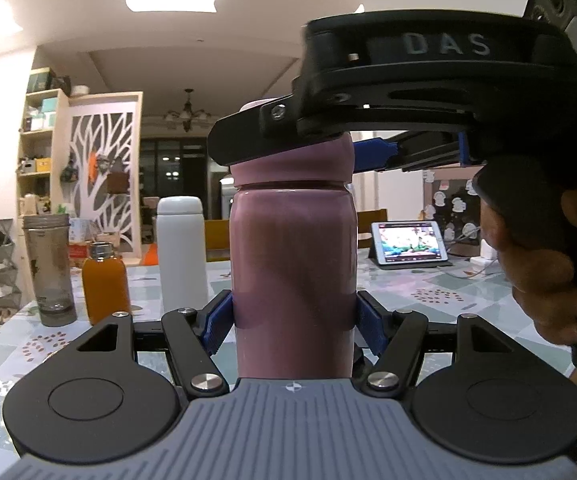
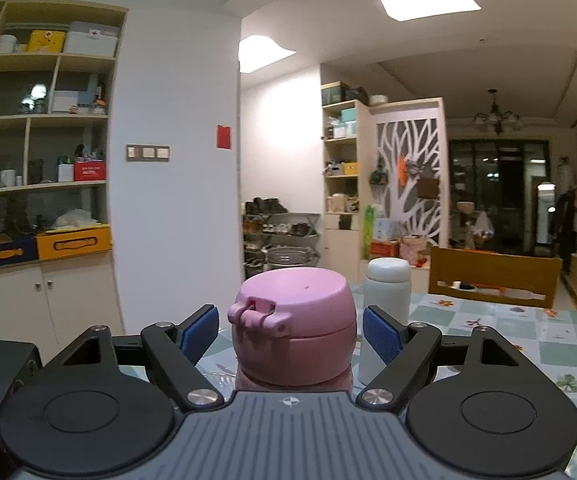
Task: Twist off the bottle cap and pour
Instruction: 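Regrip and twist the lid again with the right gripper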
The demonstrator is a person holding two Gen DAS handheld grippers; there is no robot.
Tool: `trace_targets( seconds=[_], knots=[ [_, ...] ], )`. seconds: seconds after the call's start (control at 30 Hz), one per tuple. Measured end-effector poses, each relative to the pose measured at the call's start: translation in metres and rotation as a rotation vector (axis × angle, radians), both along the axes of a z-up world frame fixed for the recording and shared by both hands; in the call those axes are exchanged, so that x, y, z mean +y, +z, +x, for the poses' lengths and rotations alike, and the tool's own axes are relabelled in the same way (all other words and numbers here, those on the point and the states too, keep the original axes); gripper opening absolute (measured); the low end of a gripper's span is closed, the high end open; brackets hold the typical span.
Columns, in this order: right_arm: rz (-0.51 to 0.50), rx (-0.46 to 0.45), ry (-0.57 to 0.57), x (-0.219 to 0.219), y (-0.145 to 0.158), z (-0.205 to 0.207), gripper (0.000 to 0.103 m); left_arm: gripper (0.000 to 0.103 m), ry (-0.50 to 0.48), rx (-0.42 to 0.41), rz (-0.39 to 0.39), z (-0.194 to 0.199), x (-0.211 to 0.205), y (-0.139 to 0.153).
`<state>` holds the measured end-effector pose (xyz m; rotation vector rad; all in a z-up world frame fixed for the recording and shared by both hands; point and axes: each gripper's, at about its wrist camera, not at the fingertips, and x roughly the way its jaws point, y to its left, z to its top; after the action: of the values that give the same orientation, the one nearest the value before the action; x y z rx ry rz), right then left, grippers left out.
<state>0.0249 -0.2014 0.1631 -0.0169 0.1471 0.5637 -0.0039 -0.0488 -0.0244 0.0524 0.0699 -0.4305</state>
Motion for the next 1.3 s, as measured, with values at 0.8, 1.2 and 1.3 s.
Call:
trace_targets(
  seconds=[0.8, 1.2, 1.3],
  knots=[
    [0.028, 0.017, 0.081, -0.017, -0.009, 0.004, 0.066, 0.067, -0.028, 0.014, 0.006, 0.004, 0.007, 0.003],
    [0.009, 0.007, 0.252, -0.04, 0.004, 0.019, 0.065, 0.067, -0.126, 0.03, 0.021, 0.013, 0.02, 0.003],
    [0.007, 0.005, 0.28, -0.044, 0.008, 0.023, 0.065, 0.067, -0.144, 0.031, 0.023, 0.014, 0.022, 0.002]
  ],
)
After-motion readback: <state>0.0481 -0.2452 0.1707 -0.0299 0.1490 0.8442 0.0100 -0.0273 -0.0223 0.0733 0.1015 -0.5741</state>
